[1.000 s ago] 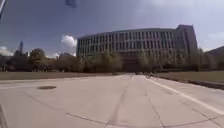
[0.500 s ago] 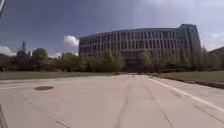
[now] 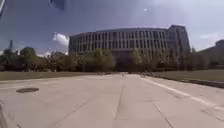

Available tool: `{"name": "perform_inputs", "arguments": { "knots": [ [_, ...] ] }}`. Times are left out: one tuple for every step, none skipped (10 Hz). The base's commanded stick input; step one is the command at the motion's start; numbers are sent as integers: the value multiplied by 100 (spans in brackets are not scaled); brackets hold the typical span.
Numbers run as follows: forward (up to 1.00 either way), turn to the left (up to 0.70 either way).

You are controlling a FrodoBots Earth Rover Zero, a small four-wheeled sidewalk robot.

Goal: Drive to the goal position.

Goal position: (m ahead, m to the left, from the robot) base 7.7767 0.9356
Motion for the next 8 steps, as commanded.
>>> {"name": "perform_inputs", "arguments": {
  "knots": [
    [70, -29],
    [70, -29],
    [70, -29],
    [70, -29],
    [70, -19],
    [70, 6],
    [70, 6],
    [70, 6]
  ]
}}
